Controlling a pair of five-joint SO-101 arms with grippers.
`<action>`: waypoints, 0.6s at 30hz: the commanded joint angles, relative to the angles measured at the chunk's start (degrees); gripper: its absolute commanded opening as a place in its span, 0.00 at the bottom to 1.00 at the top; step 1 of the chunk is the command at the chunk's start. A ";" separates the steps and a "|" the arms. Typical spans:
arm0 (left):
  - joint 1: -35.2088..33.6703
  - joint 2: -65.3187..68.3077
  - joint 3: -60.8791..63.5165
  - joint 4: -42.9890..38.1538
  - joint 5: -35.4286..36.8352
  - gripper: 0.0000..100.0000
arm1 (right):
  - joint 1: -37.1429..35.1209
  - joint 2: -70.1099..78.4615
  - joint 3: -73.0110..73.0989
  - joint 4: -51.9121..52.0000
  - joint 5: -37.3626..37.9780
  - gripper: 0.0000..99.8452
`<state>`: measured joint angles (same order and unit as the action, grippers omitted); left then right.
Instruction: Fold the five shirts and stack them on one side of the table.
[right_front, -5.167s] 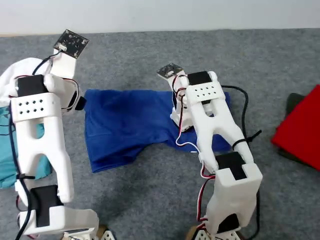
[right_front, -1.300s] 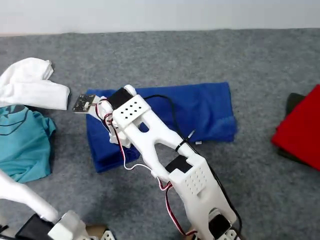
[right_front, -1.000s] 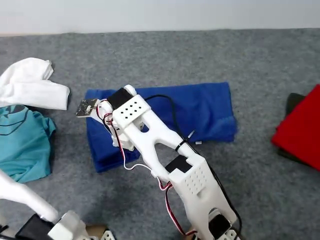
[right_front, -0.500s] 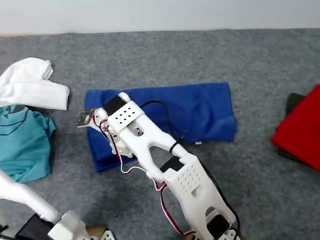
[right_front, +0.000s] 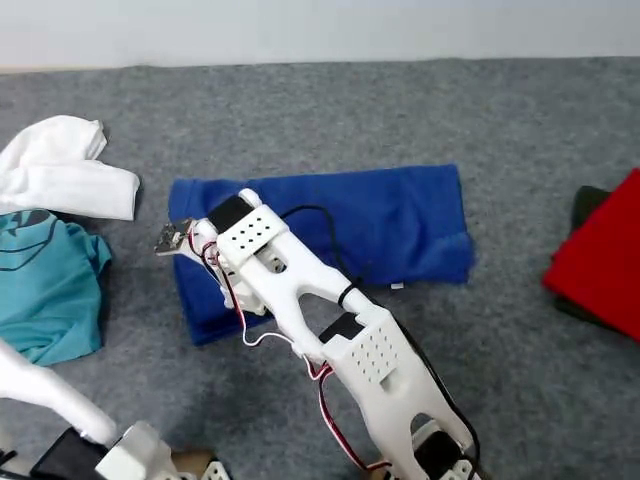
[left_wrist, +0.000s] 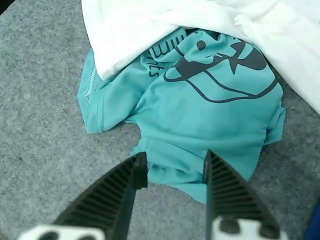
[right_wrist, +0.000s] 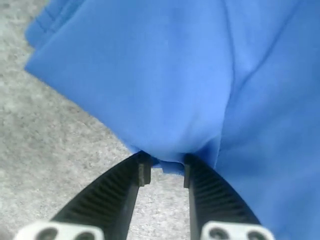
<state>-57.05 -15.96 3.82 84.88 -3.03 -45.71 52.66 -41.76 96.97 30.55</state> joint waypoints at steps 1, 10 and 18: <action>0.09 -2.20 -0.40 0.18 -0.35 0.18 | 0.84 2.51 -0.97 -2.15 0.00 0.14; 0.09 -2.55 -0.40 0.18 -0.35 0.18 | 2.42 -0.22 -1.49 -1.27 2.73 0.04; 0.09 -2.55 -0.40 0.44 -0.35 0.18 | 4.53 -4.97 -2.55 -1.27 2.73 0.01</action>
<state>-57.05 -15.96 3.82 84.88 -3.03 -42.29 51.69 -42.90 96.09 33.01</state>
